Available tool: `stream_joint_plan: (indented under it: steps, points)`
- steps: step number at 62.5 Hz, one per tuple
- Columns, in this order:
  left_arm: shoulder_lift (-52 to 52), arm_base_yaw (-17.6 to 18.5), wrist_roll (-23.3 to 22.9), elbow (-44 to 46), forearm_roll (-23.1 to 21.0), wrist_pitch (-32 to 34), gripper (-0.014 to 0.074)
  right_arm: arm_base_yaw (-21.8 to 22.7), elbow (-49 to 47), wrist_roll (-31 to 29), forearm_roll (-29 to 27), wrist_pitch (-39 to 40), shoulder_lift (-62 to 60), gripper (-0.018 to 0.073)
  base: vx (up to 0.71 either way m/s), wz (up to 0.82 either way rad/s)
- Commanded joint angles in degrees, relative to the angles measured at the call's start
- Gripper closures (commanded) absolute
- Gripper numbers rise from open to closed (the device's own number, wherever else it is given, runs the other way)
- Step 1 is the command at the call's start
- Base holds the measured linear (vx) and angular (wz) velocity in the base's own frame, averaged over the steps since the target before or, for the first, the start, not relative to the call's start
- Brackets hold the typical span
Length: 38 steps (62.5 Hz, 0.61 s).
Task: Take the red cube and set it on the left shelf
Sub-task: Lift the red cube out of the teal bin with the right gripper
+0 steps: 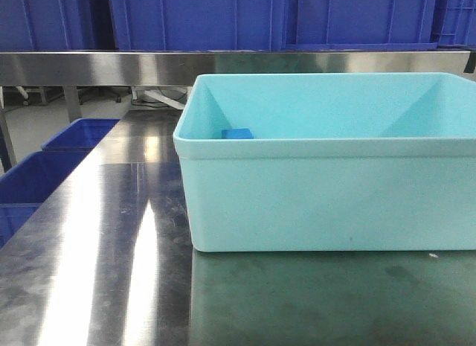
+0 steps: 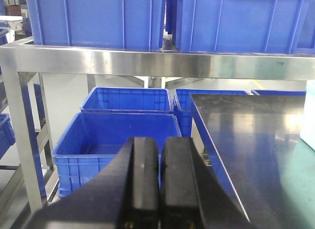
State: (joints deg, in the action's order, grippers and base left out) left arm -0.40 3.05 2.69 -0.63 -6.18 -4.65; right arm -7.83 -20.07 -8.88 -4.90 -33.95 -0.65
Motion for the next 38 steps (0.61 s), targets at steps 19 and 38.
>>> stream_joint_plan:
  steps: [19,38]
  points:
    - [-0.78,0.28,-0.42,-1.36,-0.27,5.11,0.0495,0.33,-1.35,0.81,1.33,8.01,2.3,0.0408,0.0,0.0]
    - [-0.78,0.28,-0.42,-1.36,-0.27,5.11,0.0495,0.33,-1.18,0.81,1.39,7.35,2.3,0.0408,0.0,0.0]
